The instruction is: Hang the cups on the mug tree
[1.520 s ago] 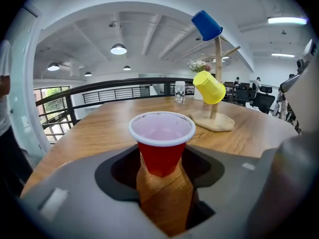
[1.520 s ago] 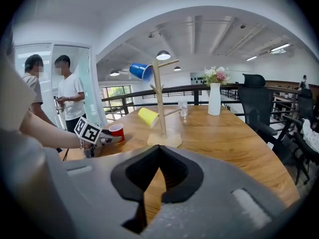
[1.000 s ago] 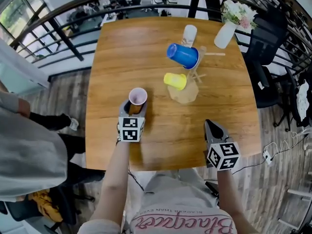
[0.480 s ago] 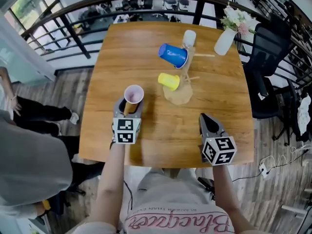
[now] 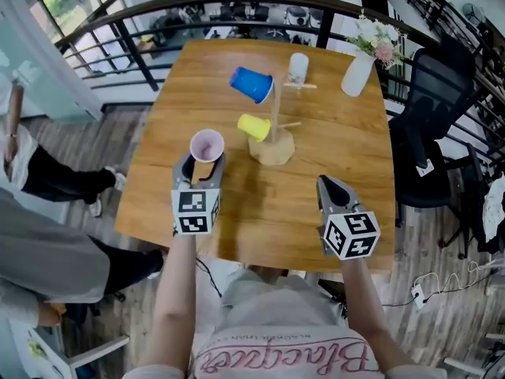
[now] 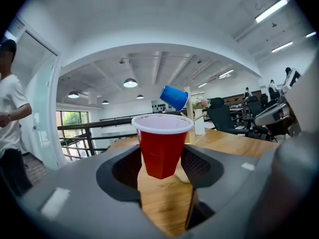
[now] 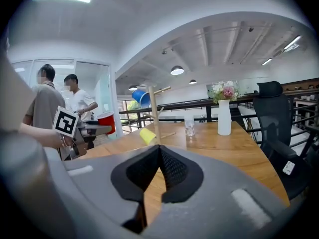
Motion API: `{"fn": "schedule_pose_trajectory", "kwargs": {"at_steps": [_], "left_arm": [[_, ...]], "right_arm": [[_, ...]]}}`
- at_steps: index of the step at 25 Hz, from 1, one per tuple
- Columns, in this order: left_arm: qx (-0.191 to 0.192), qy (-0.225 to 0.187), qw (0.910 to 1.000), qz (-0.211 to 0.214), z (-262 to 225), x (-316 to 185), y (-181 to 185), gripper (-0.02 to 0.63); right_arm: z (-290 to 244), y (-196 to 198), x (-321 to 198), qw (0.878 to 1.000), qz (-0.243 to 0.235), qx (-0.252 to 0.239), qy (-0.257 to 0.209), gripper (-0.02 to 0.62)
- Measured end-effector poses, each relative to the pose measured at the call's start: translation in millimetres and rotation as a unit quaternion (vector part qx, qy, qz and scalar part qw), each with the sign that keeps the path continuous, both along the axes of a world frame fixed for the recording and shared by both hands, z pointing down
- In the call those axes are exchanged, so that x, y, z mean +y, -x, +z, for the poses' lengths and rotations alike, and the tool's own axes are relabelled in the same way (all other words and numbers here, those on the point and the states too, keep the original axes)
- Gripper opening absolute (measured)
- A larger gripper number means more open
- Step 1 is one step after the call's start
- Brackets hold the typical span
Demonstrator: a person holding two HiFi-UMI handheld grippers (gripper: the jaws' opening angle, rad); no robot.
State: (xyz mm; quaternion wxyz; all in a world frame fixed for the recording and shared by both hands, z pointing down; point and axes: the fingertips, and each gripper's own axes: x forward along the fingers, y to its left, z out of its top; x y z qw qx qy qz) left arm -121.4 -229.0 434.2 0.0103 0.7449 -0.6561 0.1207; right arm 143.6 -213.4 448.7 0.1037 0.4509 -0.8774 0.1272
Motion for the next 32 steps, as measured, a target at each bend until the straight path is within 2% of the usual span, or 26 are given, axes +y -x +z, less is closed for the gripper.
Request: {"fn": "schedule_pose_trajectory", "kwargs": {"at_steps": [7,12,21,27,32], "left_arm": [[-0.006,-0.028,0.9994,-0.022,-29,10,-49,0.261],[-0.003,-0.041,0.999,-0.017,-46,8,-87,0.261],[0.027,-0.049,0.9979,0.032,-72,-11,-161,0.261],[0.021,-0.028,0.9961,0.081,-78,-31,-194,0.261],[0.037,0.009,0.9932,0.11,-78,-55,-213,0.261]], "right_arm": [[-15,-37,0,0.999,-0.034,0.0,-0.021,0.002],[-20,-66,-4,0.999,-0.038,0.0,-0.029,0.002],[-21,-89,-2,0.999,-0.021,-0.008,-0.029,0.002],[-32,-89,0,0.999,0.01,-0.014,-0.035,0.002],[-41,-98,-5,0.998,0.044,-0.022,-0.038,0.002]]}}
